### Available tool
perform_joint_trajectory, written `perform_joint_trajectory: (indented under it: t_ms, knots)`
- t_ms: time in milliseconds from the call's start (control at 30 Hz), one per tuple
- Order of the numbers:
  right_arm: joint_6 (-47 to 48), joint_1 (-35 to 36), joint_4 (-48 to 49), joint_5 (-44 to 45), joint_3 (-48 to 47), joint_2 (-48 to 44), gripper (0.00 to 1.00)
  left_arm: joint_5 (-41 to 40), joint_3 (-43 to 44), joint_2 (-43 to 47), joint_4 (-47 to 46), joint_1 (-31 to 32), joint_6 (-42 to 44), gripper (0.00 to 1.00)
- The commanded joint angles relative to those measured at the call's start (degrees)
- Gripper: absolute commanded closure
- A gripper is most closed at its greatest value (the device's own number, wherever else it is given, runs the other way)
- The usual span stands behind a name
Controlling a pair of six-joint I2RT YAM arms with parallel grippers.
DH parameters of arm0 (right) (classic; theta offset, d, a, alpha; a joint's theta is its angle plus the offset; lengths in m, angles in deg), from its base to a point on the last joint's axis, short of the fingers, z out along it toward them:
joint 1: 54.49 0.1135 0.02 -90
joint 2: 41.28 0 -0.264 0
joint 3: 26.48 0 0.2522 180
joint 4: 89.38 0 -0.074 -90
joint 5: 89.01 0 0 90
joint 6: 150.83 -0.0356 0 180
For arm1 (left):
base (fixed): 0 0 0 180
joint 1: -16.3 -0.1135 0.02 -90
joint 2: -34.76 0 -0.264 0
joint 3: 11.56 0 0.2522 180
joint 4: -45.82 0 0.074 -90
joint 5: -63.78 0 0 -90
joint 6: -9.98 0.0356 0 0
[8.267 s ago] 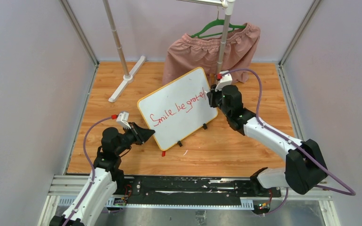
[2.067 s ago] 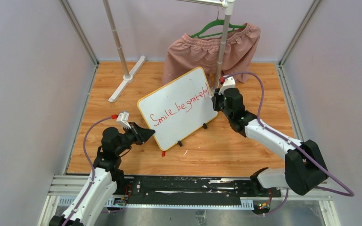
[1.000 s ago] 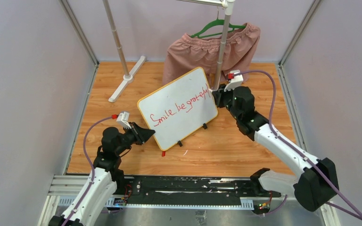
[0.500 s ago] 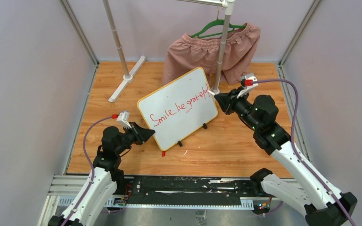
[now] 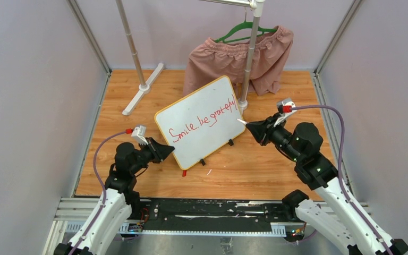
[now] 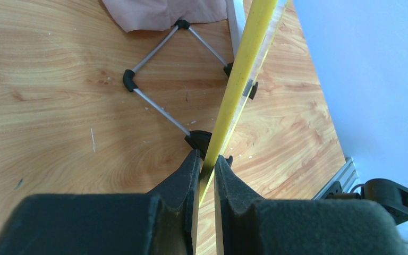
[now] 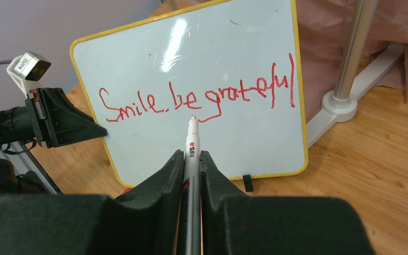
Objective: Write a sentence on the whiteboard
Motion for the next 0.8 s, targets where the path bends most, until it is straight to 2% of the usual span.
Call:
perform_joint_trajectory:
  t_ms: [0, 233, 767]
  knots:
    - [-0.8, 0.7, -2.7, -1.2, 1.3, -2.3, 1.0, -4.6, 0.9, -0.2, 3.5, -0.1, 0.6, 0.85]
    - [-0.2, 0.6, -4.9, -0.6, 2.2, -4.9, 1.0, -5.0, 1.0, 0.4, 3.9, -0.1, 0.6, 0.68]
    - [-0.1, 0.6, -6.2, -0.1, 3.4, -6.3, 1.0, -4.8, 1.0, 0.6, 3.9, -0.1, 0.1, 0.6]
